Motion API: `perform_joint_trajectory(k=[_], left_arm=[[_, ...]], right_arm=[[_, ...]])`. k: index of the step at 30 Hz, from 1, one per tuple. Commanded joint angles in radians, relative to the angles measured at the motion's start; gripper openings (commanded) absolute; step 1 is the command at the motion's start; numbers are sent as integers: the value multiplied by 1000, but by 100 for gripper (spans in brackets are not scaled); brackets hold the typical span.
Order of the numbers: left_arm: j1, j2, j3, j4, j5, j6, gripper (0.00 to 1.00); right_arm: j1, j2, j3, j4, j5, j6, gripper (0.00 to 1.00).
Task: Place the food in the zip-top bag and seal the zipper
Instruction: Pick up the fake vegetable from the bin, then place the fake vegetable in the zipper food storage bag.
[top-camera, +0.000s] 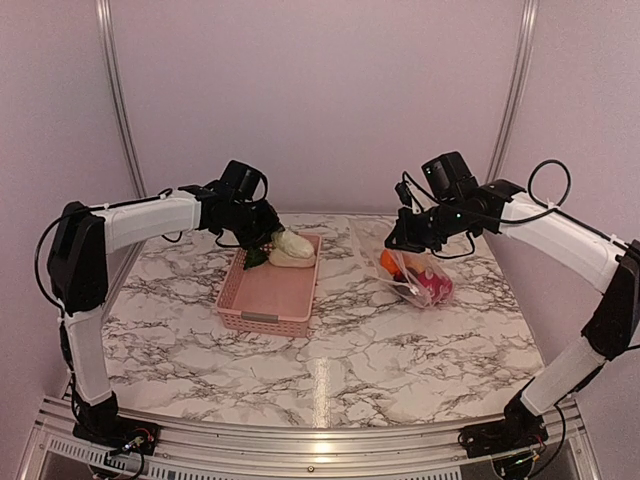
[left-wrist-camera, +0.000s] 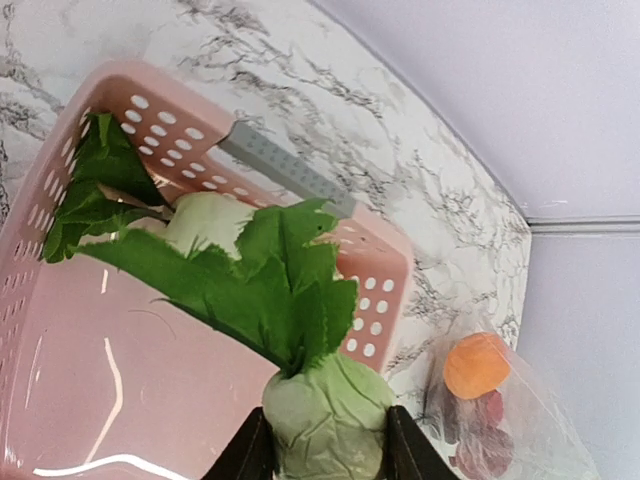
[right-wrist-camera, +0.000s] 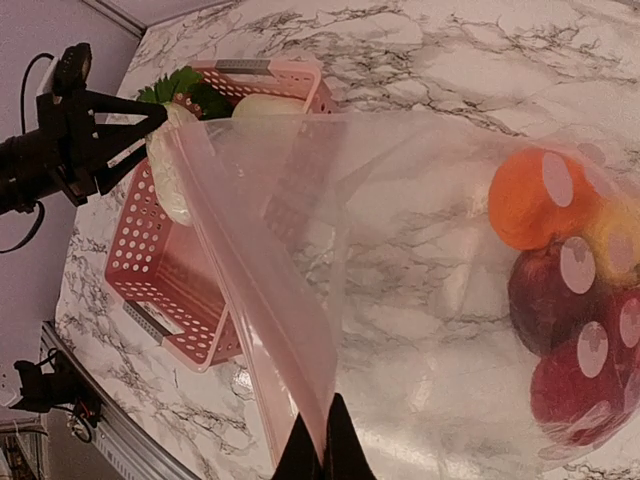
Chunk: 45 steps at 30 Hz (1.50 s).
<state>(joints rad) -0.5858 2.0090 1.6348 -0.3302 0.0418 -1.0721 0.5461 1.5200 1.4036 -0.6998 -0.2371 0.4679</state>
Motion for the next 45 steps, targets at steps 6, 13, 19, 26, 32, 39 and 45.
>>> perform_joint_trajectory(k=[6, 13, 19, 26, 32, 39, 45], left_arm=[[-85, -188, 36, 213, 68, 266, 28], [-155, -223, 74, 362, 133, 345, 28], [-227, -225, 93, 398, 131, 469, 26], [-329, -201, 119, 386, -51, 635, 26], [-387, -179, 103, 364, -313, 681, 26], [-402, -166, 65, 252, -583, 497, 22], [-407, -92, 83, 180, -561, 341, 19]], right_arm=[[3, 14, 64, -17, -32, 18, 0], [2, 31, 103, -23, -59, 42, 0], [3, 26, 128, -28, -109, 84, 0], [3, 15, 167, -62, -146, 106, 0], [-2, 23, 183, -70, -146, 107, 0], [-2, 21, 202, -41, -130, 121, 0], [-3, 44, 187, 9, -125, 124, 0]])
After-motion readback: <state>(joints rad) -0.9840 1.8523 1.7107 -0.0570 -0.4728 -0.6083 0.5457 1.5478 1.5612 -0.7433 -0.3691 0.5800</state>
